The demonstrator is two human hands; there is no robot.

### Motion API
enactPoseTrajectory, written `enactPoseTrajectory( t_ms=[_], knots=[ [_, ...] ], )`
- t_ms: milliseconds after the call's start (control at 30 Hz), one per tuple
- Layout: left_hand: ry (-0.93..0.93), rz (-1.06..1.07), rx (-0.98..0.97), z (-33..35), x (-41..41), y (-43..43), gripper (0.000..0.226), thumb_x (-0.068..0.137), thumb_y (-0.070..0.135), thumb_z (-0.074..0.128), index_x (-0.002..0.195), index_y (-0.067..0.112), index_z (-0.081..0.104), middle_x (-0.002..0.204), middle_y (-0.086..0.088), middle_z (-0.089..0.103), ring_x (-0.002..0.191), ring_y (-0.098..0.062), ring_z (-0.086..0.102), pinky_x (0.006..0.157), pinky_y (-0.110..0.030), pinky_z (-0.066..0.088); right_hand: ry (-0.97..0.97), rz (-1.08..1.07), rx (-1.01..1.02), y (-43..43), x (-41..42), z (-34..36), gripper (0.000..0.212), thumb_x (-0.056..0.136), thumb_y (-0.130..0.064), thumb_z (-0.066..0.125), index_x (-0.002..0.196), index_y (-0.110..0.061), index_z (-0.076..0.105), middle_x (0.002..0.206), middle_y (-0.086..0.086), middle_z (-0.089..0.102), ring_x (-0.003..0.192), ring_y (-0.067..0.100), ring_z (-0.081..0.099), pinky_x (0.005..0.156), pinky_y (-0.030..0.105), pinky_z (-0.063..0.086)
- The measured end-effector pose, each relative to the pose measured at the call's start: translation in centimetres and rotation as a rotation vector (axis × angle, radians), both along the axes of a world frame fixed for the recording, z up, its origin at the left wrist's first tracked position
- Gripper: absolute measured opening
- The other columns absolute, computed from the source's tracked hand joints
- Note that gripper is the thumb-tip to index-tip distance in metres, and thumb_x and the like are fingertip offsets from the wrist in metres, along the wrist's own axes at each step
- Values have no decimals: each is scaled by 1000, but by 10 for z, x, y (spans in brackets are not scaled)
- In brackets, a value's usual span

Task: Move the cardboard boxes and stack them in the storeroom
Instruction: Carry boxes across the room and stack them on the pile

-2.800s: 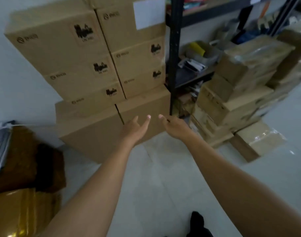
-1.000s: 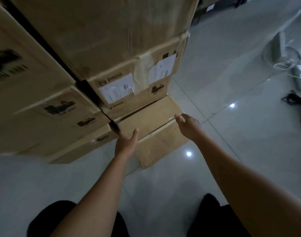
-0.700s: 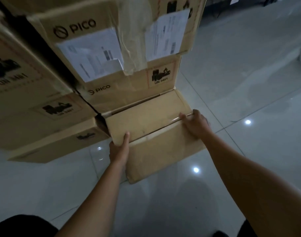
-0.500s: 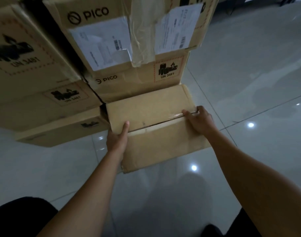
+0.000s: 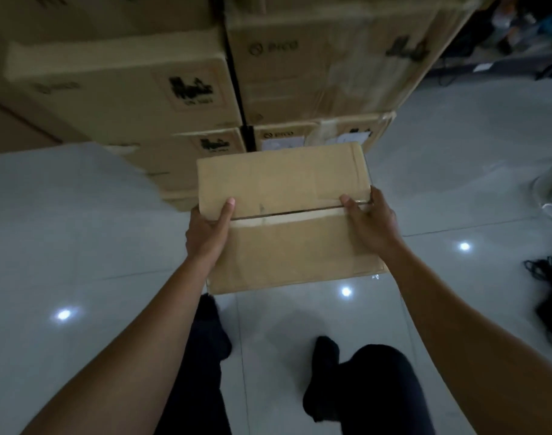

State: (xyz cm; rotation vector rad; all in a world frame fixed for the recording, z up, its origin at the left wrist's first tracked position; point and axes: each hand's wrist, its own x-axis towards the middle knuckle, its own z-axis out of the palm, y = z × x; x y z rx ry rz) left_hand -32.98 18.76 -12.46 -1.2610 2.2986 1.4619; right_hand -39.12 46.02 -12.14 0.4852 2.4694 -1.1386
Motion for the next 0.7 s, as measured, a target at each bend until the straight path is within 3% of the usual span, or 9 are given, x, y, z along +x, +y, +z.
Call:
enactPoseTrajectory(
  t_ms=[367,533,700],
  knots=[
    [118,265,-105,195,108,-24,74,81,67,59,136,19,47,132,-3,57,121,-26,53,98,-35,40,108,278,-45,-48,44,187,65,86,-62,51,138,-25,39,132,5,56,122,31,50,101,42,40],
    [128,373,-140,244,157,-57,71,81,68,57,133,19,50,127,-3,60,117,-26,55,93,-34,40,165,407,-47,-97,69,241,65,88,-61,50,139,-22,39,135,3,54,125,30,48,99,38,37],
    [133,445,-193,282,214,-124,74,82,70,53,133,17,49,126,-6,59,114,-28,56,88,-35,40,189,551,-50,-176,103,281,74,86,-68,45,142,-19,36,139,9,49,128,33,45,103,43,37]
  ],
)
